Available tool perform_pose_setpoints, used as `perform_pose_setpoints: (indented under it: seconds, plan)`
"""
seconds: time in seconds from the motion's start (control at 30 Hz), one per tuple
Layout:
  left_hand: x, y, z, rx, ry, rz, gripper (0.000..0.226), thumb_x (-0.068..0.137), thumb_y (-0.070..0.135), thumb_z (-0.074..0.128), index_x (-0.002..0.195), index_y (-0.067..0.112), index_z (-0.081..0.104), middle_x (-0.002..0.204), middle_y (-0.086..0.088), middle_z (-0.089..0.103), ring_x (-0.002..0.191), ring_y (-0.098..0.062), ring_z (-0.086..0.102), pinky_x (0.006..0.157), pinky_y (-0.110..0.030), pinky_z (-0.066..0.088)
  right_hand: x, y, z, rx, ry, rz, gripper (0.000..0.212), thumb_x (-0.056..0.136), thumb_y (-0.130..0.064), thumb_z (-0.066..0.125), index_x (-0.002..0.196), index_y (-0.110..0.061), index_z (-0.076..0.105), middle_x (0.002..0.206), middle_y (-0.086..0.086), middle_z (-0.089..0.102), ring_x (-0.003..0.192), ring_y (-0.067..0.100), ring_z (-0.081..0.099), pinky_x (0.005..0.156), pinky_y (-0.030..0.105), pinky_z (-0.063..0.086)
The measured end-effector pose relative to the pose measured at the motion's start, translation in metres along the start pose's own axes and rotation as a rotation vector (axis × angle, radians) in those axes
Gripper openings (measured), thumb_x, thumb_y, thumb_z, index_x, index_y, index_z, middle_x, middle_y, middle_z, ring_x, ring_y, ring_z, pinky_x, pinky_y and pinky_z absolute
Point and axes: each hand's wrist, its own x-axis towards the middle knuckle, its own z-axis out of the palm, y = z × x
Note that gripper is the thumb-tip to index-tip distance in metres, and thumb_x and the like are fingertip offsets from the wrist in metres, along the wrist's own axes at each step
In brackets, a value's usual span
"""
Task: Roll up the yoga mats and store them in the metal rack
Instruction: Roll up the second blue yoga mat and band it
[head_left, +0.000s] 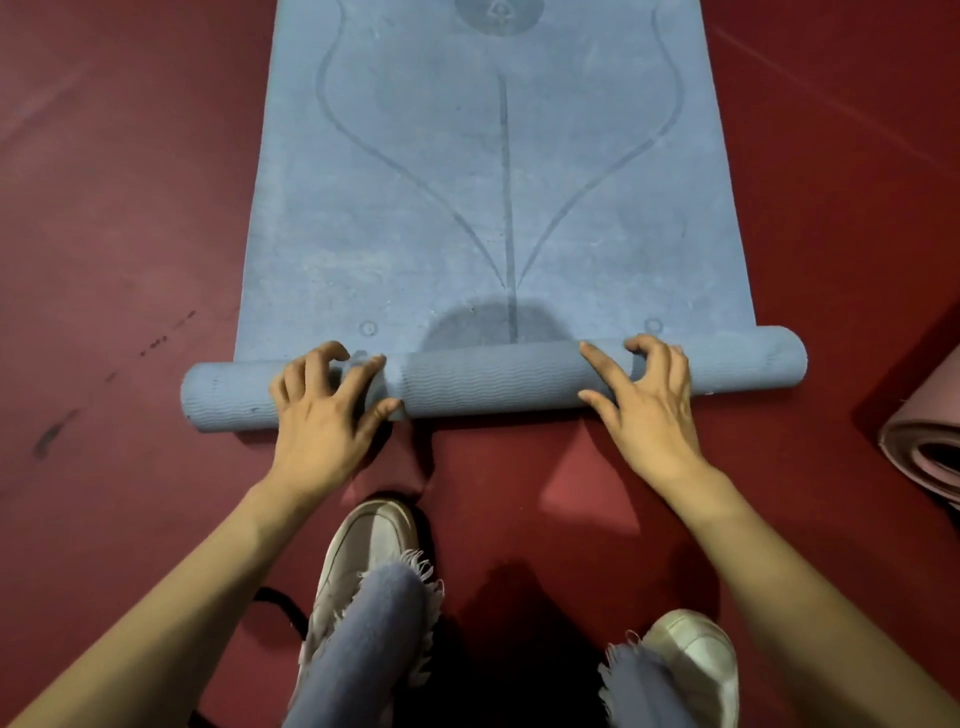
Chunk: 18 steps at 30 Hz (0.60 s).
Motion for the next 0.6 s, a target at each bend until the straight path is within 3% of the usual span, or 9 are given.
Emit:
perform_pose_setpoints:
  seconds: [0.1,0.2,0.3,0.4,0.5,0.6]
  plan:
    - [0.002,0.002,0.006,-0.039,0.001,-0.069,0.056,0.088,0.054,0.042,0.127,0.018,0.059,0.117,-0.015,0.046,0.105,-0.031,0.034,0.095,-0.048,0.027,0.001,0.001,0.0,-0.052,-0.017,-0.045,0.052,0.089,-0.043,0.041,0.135,-0.02,0.049,0.12,0.02,0.048,0.11,0.034,0.033,0.101,0.056,0.038]
    - [0.009,0.001,0.01,-0.168,0.036,-0.117,0.054,0.09,0.054,0.044,0.123,0.014,0.058,0.116,-0.016,0.048,0.107,-0.032,0.035,0.099,-0.042,0.025,0.01,-0.001,0.004,0.018,-0.021,-0.003,0.044,0.09,-0.039,0.041,0.128,-0.017,0.046,0.123,0.021,0.051,0.115,0.033,0.033,0.105,0.059,0.032]
    - [0.012,-0.002,0.013,-0.233,0.102,-0.07,0.049,0.092,0.056,0.045,0.112,0.015,0.062,0.113,-0.011,0.048,0.106,-0.03,0.037,0.096,-0.033,0.026,0.015,-0.001,0.006,0.041,-0.027,-0.013,0.034,0.09,-0.037,0.042,0.116,-0.02,0.056,0.125,0.021,0.051,0.116,0.032,0.032,0.106,0.062,0.027]
    - [0.013,-0.006,0.017,-0.25,0.154,-0.027,0.039,0.089,0.047,0.054,0.104,0.013,0.067,0.112,-0.009,0.047,0.103,-0.03,0.039,0.094,-0.033,0.027,0.016,-0.001,0.004,0.136,0.012,-0.002,0.032,0.087,-0.035,0.048,0.107,-0.018,0.065,0.12,0.019,0.048,0.112,0.029,0.035,0.101,0.063,0.032]
    - [0.014,-0.003,0.019,-0.115,0.198,-0.015,0.035,0.09,0.041,0.054,0.105,0.012,0.067,0.108,-0.01,0.052,0.099,-0.03,0.039,0.09,-0.043,0.031,0.02,-0.002,0.003,0.124,0.012,0.021,0.035,0.087,-0.037,0.048,0.107,-0.018,0.069,0.111,0.018,0.052,0.106,0.026,0.035,0.096,0.061,0.04]
    - [0.019,0.004,0.019,0.087,0.22,-0.007,0.036,0.095,0.037,0.049,0.111,0.01,0.066,0.106,-0.014,0.059,0.098,-0.03,0.042,0.091,-0.045,0.03,0.028,-0.001,0.001,0.086,-0.011,0.008,0.038,0.09,-0.036,0.044,0.115,-0.019,0.067,0.113,0.016,0.056,0.105,0.026,0.038,0.097,0.056,0.042]
